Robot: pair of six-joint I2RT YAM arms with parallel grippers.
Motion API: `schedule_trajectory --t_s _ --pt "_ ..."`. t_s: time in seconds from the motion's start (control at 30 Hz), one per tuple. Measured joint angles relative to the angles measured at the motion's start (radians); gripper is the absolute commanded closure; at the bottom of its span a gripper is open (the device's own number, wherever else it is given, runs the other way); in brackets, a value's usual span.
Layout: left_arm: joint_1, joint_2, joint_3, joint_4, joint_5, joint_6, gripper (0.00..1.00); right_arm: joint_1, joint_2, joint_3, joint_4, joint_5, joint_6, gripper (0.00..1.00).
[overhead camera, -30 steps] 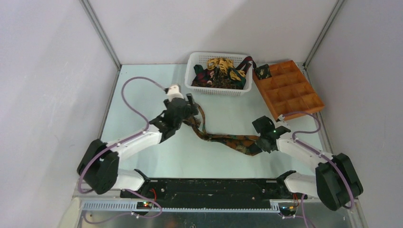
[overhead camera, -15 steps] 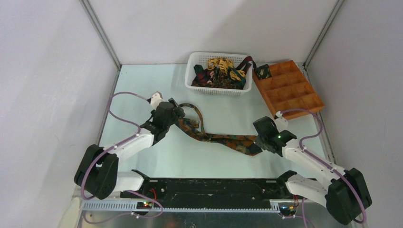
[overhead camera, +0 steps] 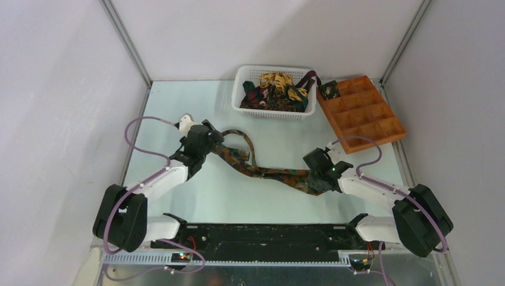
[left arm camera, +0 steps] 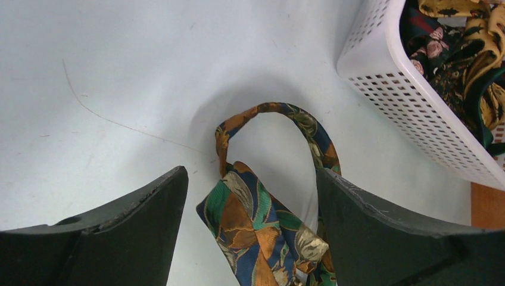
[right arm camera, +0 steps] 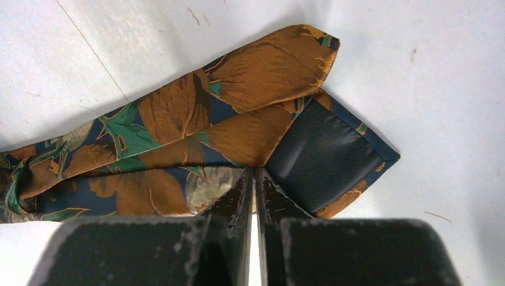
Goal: Roll the ties
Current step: Flatten out the tie at the center of the board.
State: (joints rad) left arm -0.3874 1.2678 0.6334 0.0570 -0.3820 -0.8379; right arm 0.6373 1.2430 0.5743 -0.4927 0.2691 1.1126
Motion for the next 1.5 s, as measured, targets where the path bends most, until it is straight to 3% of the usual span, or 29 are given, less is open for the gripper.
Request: schedule_trajectory --t_s 0.1,0.4,0.73,1.03,1.5 --pt "0.018 -0.002 0.000 0.000 0.002 0.000 0.15 0.000 0.012 0.000 0.015 -0.013 -0.005 0.74" --pt "0.023 -0.019 0.000 0.001 0.019 0.001 0.16 -0.014 0.010 0.000 0.032 -0.029 -0.029 0.48" --pt "0.024 -0.019 0.000 0.006 0.029 0.000 0.16 -0.034 -0.043 -0.002 0.030 -0.031 -0.031 0.42" --pt "0.024 -0.019 0.000 0.008 0.045 0.000 0.16 -0.144 -0.076 -0.002 0.052 -0.071 -0.032 0.38" --pt "0.024 -0.019 0.000 0.026 0.051 0.000 0.17 -0.235 0.069 0.007 0.151 -0.183 -0.032 0.38"
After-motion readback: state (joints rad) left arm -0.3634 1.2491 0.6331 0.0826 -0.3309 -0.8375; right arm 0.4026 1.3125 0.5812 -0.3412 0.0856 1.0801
